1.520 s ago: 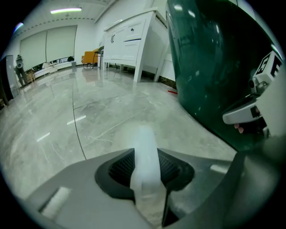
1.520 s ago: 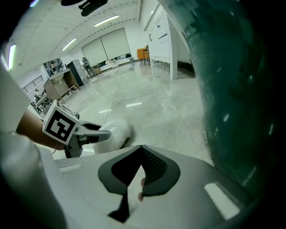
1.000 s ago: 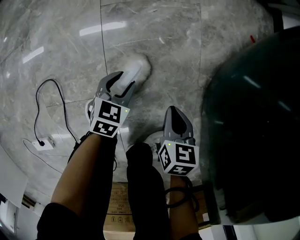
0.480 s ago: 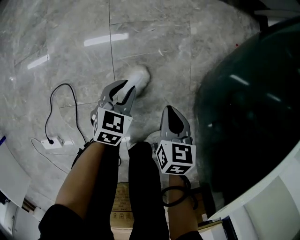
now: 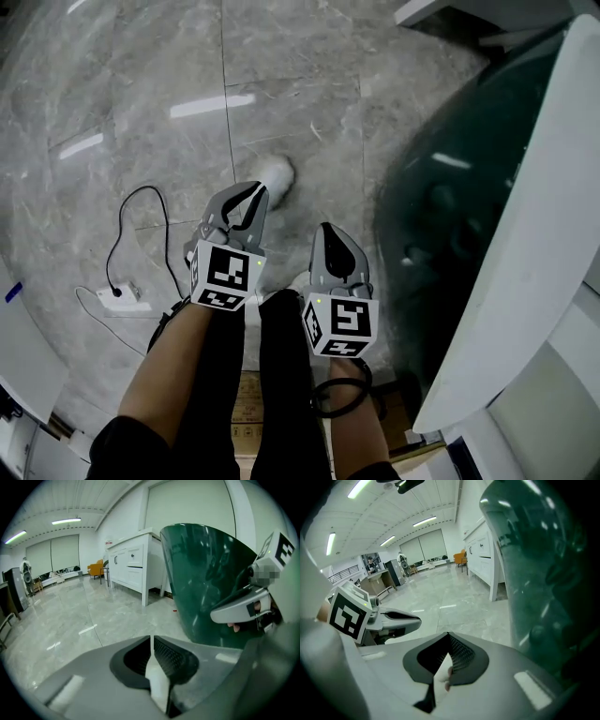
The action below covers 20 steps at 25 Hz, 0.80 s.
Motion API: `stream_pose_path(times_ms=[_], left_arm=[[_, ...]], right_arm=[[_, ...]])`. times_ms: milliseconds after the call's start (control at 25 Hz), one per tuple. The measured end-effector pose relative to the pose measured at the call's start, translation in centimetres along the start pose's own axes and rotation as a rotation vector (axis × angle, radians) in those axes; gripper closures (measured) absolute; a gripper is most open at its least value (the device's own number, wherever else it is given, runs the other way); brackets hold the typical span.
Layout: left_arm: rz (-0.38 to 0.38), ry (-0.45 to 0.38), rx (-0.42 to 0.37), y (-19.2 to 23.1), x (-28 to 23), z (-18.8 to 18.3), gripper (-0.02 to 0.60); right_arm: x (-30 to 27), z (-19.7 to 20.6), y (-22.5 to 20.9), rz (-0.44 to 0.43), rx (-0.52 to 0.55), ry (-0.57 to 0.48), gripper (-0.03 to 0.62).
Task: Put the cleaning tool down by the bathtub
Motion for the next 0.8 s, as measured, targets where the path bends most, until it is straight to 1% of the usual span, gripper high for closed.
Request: stream_pose_path(times_ms=[160, 280, 560, 800], left_arm=[[-0.003, -0.019, -0.009, 0.0, 2.3, -2.5, 0.569], [-0.005, -0.028, -0.008, -0.2, 3.4, -4.4, 0.580], [-0.007, -0.061, -0.021, -0.6, 6.2, -7.5, 0.580], [-0.019, -0.101, -0.030, -1.0, 9.5, -11.1, 0.581]], right_arm=[[2.0, -2.6, 1.4, -0.008, 0.010, -0.028, 0.580], [3.2, -4.4, 1.6, -0.006, 0.013, -0.046, 0.580], [5.9, -6.9, 2.2, 0.010, 0.009, -0.099, 0.580], [9.1, -9.5, 3.0, 0.017, 0.008, -0.150, 0.580]])
Point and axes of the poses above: the fingertips, and each gripper's own axes: x backward along the fingers, y to its left, z out of its underside, the point moved 1 cm from there along x, backward along the fingers, and after that the axes turned 7 degrees about -z, right-handed, at the moved point
